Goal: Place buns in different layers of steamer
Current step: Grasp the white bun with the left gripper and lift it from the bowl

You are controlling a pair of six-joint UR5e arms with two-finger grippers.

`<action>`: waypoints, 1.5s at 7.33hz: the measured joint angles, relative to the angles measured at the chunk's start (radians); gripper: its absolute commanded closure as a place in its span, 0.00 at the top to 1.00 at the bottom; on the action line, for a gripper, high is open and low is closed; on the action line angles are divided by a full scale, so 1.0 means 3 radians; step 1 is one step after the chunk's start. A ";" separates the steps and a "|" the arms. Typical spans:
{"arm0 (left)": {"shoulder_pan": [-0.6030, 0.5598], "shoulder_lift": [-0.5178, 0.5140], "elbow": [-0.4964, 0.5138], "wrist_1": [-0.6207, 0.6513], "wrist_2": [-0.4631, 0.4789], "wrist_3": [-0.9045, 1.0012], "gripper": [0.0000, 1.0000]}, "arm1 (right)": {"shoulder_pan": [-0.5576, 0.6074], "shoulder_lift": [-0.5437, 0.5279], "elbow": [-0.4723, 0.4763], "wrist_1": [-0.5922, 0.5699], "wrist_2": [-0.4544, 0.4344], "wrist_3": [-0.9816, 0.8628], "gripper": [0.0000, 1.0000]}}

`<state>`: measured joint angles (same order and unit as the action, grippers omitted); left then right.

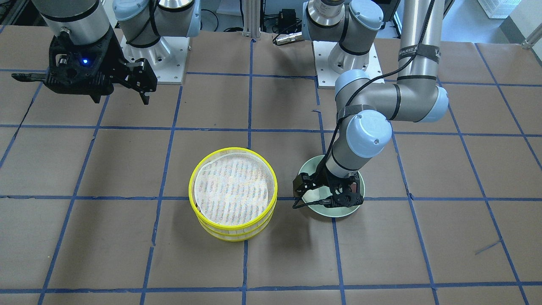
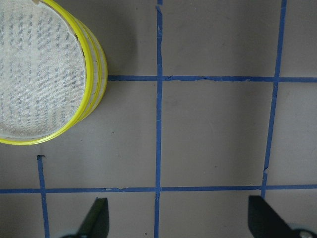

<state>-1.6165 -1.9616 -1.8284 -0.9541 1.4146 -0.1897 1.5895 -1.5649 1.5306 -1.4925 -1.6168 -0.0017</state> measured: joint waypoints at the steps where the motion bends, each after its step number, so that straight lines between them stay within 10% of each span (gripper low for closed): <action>1: -0.0004 -0.0049 -0.0007 0.0021 -0.0060 -0.0026 0.74 | 0.0002 -0.0001 0.0001 0.0000 0.0001 0.0000 1.00; 3: -0.0006 -0.0083 -0.0020 0.0034 -0.0054 -0.0016 0.15 | 0.0004 -0.0001 0.0001 -0.0001 0.0004 0.0000 1.00; 4: -0.0006 -0.0086 -0.0040 0.0035 0.0004 -0.0009 0.05 | 0.0004 -0.0001 0.0001 -0.0002 0.0005 0.0000 1.00; 11: -0.0193 0.0314 0.0513 -0.0547 0.0102 -0.0214 0.04 | 0.0009 -0.0004 0.0005 0.0000 0.0003 0.0000 1.00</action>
<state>-1.6743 -1.8675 -1.6744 -1.1182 1.4453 -0.2539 1.5922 -1.5662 1.5322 -1.4925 -1.6160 -0.0015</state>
